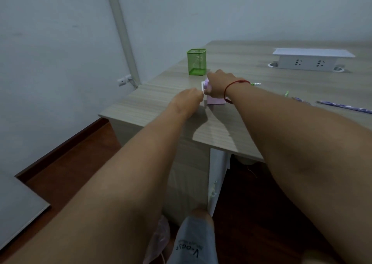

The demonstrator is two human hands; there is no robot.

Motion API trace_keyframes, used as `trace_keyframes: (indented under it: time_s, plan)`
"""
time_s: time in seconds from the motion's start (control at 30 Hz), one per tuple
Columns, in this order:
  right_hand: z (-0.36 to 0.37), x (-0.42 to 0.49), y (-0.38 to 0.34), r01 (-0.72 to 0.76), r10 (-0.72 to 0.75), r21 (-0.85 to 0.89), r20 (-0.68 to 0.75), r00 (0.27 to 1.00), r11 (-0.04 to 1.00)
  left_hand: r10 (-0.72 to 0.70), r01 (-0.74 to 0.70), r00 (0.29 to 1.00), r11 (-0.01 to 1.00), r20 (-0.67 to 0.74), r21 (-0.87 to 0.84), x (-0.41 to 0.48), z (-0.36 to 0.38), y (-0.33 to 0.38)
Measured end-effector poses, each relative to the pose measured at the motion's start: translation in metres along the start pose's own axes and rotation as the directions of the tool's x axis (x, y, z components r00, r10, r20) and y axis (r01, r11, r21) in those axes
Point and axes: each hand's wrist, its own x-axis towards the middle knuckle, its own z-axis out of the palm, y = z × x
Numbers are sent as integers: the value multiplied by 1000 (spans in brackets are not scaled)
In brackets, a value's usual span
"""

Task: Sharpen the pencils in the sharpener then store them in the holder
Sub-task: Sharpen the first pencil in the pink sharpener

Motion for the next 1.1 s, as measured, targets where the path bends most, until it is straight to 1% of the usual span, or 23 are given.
trace_keyframes:
  time_s: [0.3, 0.4, 0.5, 0.7, 0.77, 0.83, 0.97, 1.03, 1.1]
  plan:
    - [8, 0, 2, 13, -12, 50, -29, 1000, 999, -5, 7, 999, 999, 53, -36, 18, 21, -2]
    - [8, 2, 4, 19, -18, 39, -26, 999, 999, 29, -20, 996, 995, 85, -97, 24, 23, -10]
    - [9, 5, 6, 41, -40, 32, -47, 998, 999, 82, -74, 995, 988, 56, -133, 31, 26, -21]
    - [6, 10, 7, 54, -54, 7, -38, 998, 999, 134, -128, 986, 990, 101, -60, 54, 10, -30]
    - [5, 9, 7, 52, -52, 0, -29, 998, 999, 144, -139, 986, 989, 85, -59, 62, 4, -35]
    - [2, 9, 7, 50, -50, -15, -16, 999, 999, 175, -174, 983, 985, 59, -21, 68, -2, -39]
    - [-3, 8, 6, 45, -45, -5, -15, 999, 999, 260, -252, 963, 962, -77, 105, 76, -23, -44]
    - [-5, 7, 5, 34, -34, -22, -4, 999, 999, 274, -258, 955, 956, -112, 138, 76, -29, -45]
    - [-7, 6, 4, 17, -17, -32, 2, 1000, 999, 261, -245, 956, 962, -136, 124, 73, -31, -45]
